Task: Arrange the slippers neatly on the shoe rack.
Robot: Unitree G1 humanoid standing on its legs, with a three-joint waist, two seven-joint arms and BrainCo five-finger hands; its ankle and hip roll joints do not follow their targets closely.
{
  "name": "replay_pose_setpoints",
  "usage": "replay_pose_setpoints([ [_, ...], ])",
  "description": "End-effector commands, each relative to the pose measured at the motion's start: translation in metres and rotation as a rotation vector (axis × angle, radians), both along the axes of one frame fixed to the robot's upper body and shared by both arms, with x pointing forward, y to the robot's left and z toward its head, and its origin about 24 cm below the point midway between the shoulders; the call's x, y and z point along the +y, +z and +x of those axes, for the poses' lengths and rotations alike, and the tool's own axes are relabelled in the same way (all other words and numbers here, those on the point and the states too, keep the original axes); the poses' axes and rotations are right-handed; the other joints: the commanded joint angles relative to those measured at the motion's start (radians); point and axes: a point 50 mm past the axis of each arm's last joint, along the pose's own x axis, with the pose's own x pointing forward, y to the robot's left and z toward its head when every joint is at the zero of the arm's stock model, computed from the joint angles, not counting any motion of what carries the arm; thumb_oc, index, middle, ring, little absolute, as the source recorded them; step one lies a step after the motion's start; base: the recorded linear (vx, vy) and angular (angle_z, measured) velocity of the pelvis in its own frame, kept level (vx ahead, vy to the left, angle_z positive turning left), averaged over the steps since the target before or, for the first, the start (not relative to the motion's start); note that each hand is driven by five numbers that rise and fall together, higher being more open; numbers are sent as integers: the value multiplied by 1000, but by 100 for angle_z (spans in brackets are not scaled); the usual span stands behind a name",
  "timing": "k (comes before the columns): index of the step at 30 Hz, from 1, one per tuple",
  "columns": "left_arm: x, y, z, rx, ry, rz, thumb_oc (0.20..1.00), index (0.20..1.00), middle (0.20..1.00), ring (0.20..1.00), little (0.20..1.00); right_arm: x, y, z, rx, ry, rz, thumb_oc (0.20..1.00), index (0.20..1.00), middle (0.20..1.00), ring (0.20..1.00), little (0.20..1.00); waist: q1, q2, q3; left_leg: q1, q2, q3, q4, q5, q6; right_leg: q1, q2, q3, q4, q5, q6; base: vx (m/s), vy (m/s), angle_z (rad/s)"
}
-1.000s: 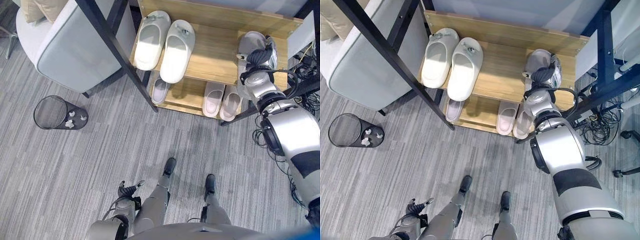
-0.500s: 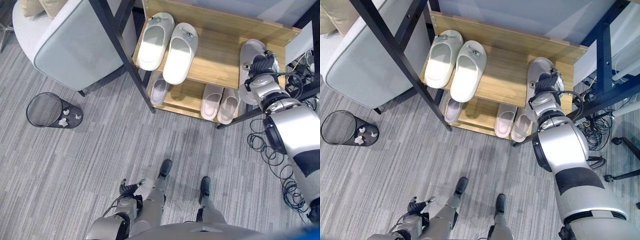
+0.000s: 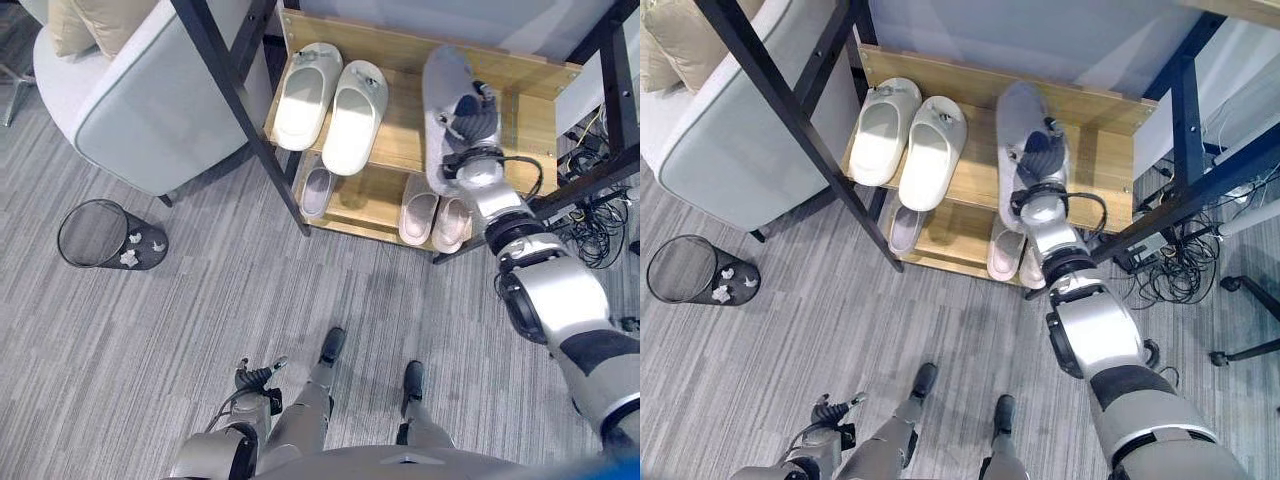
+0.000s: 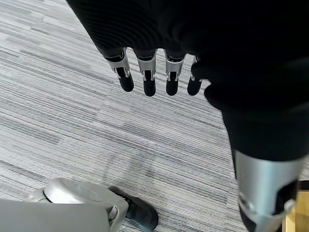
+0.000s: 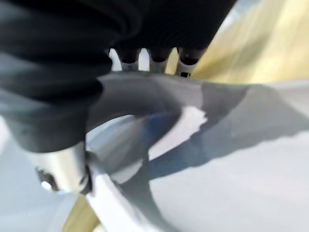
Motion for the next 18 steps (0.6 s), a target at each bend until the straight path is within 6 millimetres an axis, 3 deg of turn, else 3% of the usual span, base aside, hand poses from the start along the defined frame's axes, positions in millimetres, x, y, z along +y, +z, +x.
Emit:
replay_pose_setpoints([
  [1,8,3,4,27,35,16,1000,1000,1000,1000,1000,-12,25,2,-103,6,-29,200,200,200,200,200,-15,-19,100,100,-4,51,69,-132,60,146,-36,-5,4,-24,61,0,0,0],
  [3,10,1,-1,41,38,20,1000,1000,1000,1000,1000,-11,15,-3,-107,28,-18,200,200,200,200,200,-18,-21,95,122,1,51,64,-133,61,163,-36,-7,6,-28,60,37,11,-11],
  [4,13,-2,-10,67,52,24,1000,1000,1000,1000,1000,-11,-4,-12,-87,57,2,200,200,200,200,200,-19,-23,83,152,4,49,54,-135,62,184,-33,-5,7,-34,60,33,6,-10],
  [5,13,-2,-10,67,52,24,1000,1000,1000,1000,1000,-11,-4,-12,-87,57,2,200,200,200,200,200,-19,-23,84,152,4,49,54,-135,62,185,-33,-5,7,-34,60,49,15,-12],
  [7,15,-7,-27,120,59,27,1000,1000,1000,1000,1000,-12,-36,-26,-40,81,89,200,200,200,200,200,-21,-21,57,204,9,51,31,-134,65,215,-33,-3,9,-41,63,67,36,-10],
  [8,16,-8,-31,132,61,30,1000,1000,1000,1000,1000,-11,-41,-29,-30,90,100,200,200,200,200,200,-21,-22,51,215,9,51,27,-135,65,223,-33,-1,10,-43,64,59,53,-1],
  [12,26,-12,-56,200,86,48,1000,1000,1000,1000,1000,5,-70,-47,30,202,156,200,200,200,200,200,-23,-20,29,264,3,59,51,-159,79,246,-37,29,49,-62,62,24,71,-15],
  [13,32,-13,-67,239,84,72,1000,1000,1000,1000,1000,11,-88,-57,75,243,218,200,200,200,200,200,-25,-13,17,289,10,55,37,-150,81,246,-37,42,95,-73,63,22,86,-25],
  [15,37,-14,-78,276,94,96,1000,1000,1000,1000,1000,21,-95,-66,89,288,230,200,200,200,200,200,-27,-5,9,312,20,48,10,-135,78,221,-30,68,165,-77,60,-25,63,-10],
  [18,46,-13,-92,309,128,114,1000,1000,1000,1000,1000,32,-111,-87,117,355,193,200,200,200,200,200,-25,10,6,346,30,46,28,-138,84,199,11,83,303,-136,19,28,44,-9],
])
